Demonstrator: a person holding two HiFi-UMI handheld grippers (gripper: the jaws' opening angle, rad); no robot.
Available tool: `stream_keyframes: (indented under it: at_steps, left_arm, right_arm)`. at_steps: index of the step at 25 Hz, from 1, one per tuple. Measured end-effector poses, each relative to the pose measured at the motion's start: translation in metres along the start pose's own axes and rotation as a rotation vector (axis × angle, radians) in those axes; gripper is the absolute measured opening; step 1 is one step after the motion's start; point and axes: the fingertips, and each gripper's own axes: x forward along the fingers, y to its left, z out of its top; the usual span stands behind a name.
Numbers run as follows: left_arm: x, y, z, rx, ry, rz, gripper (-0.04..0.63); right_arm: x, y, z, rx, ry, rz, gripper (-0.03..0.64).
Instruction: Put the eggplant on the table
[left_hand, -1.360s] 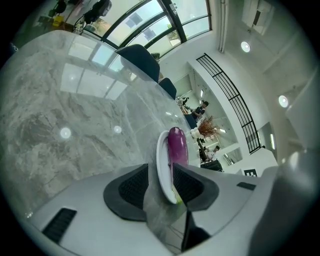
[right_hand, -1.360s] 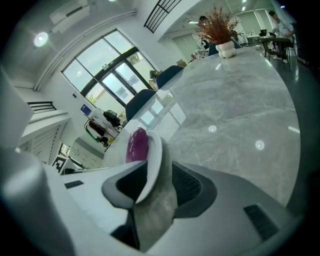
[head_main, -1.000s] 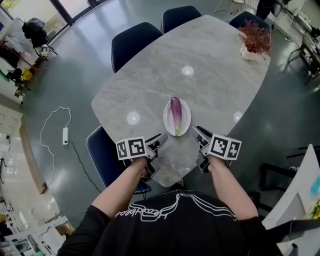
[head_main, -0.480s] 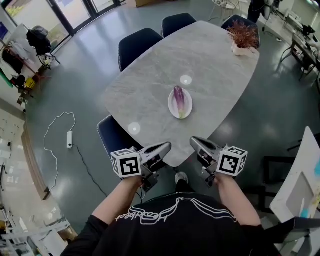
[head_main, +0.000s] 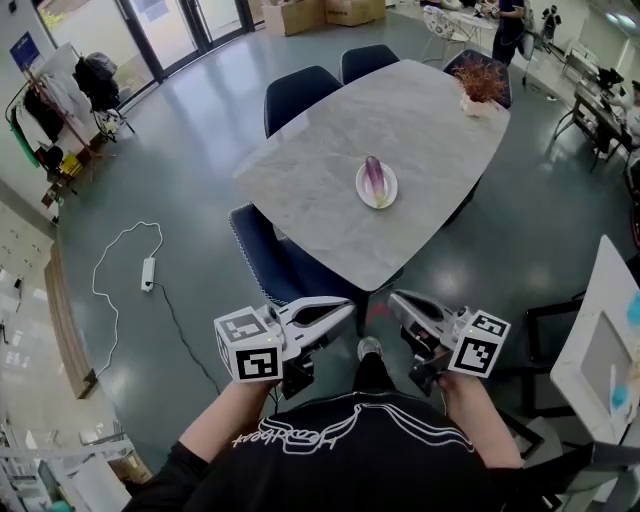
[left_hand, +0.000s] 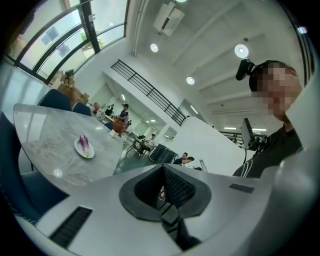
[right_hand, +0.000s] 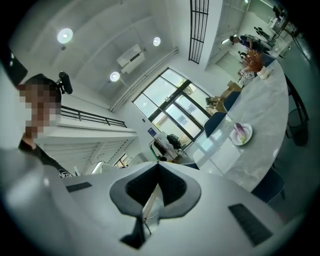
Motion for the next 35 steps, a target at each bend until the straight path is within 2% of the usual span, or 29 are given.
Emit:
stream_keyframes:
  at_steps: [4, 9, 12, 19, 25, 35]
  left_arm:
    - [-0.033, -0.044, -0.013, 0.06, -0.002, -0.027, 0.008]
    - [-0.055, -0.085, -0.022, 0.244, 0.03, -0.023, 0.008]
    - [-0.065, -0.103, -0.026, 0.298, 0.031, -0.008, 0.008]
    - [-0.084, -0.123, -0.027, 0.349, 0.009, 0.073, 0.008]
    - [-0.08, -0.129, -0.029, 0.35, 0.007, 0.088, 0.008]
    - [-0.049, -0.15, -0.041, 0.342, 0.036, 0.019, 0.008]
  right_arm:
    - [-0.018, 0.049, -0.03, -0.116, 0.023, -0.012, 0.006]
    - [-0.035, 0.084, -0.045, -0.164, 0.037, -0.057, 0.006]
    - [-0.038, 0.098, -0.054, -0.257, 0.066, -0.107, 0.006]
    - [-0.044, 0.137, -0.069, -0.398, 0.137, -0.115, 0.006]
    - [-0.058, 0.152, -0.061, -0.374, 0.115, -0.053, 0.006]
    - [-0.084, 0.149, -0.067, -0.417, 0.152, -0.09, 0.006]
